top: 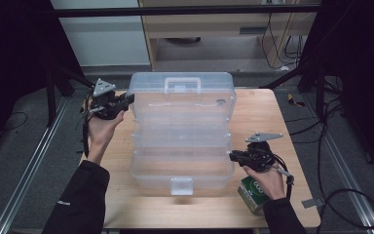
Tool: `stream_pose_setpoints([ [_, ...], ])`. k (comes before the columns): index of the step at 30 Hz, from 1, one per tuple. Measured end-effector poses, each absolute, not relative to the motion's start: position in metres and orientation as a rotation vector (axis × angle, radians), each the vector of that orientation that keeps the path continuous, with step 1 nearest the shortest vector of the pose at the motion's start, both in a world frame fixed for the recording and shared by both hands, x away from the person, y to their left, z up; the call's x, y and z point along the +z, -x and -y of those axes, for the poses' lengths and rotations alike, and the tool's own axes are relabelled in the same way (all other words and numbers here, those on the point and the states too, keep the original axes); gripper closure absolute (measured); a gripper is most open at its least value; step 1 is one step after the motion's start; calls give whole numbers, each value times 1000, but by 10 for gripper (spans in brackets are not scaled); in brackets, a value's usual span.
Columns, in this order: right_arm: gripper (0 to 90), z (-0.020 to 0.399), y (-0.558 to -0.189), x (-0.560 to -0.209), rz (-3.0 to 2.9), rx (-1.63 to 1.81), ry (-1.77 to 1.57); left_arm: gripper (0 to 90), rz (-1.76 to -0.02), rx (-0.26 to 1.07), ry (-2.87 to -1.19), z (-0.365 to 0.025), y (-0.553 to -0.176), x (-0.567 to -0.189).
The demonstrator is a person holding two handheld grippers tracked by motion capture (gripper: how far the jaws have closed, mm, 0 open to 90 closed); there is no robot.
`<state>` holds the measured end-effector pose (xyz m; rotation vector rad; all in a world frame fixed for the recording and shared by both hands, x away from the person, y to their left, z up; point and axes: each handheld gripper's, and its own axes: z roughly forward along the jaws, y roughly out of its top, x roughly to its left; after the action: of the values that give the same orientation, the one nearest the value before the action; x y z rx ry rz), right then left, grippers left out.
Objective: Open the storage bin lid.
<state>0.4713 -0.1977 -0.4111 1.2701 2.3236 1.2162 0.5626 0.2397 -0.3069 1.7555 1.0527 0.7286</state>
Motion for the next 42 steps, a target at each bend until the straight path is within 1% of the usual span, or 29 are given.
stream_pose_setpoints([
  [30, 775, 197, -471, -411, -2330, 1205, -1263, 770, -1119, 756, -1824, -228, -608, -302],
  [42, 774, 197, -471, -411, -2331, 1209, -1262, 772, -1143, 732, -1824, -227, -622, -304],
])
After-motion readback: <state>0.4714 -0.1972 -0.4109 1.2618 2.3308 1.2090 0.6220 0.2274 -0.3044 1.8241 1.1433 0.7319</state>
